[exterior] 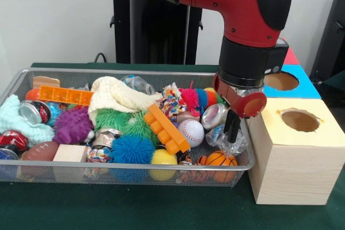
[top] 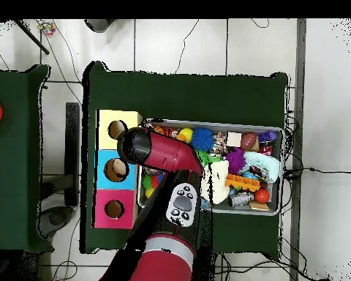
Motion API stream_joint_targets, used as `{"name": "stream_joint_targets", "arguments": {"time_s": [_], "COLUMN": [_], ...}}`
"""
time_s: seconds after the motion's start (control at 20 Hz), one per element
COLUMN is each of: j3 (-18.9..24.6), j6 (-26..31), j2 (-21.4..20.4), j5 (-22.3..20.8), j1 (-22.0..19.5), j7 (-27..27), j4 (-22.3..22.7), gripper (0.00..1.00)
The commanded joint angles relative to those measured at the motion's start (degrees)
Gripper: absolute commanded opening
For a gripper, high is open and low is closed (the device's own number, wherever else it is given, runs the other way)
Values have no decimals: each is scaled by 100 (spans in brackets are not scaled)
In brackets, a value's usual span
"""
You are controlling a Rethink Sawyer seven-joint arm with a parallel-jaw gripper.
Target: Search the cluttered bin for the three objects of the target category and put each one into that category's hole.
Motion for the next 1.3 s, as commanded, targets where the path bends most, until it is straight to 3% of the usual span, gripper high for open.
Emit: {"name": "stream_joint_targets", "arguments": {"time_s": [0.05, 0.55, 0.8, 1.3], "j3": [694, 768, 742, 764], "j6": [-329, -352, -46, 240], "j2": [49, -236, -662, -846], "j5": [-91, -252, -336, -600], "j1": [-74, -246, -324, -278], "j7": [341, 58, -135, -219], "j4": [521, 791, 1019, 1063], "gripper": [0, 0, 0, 0]}}
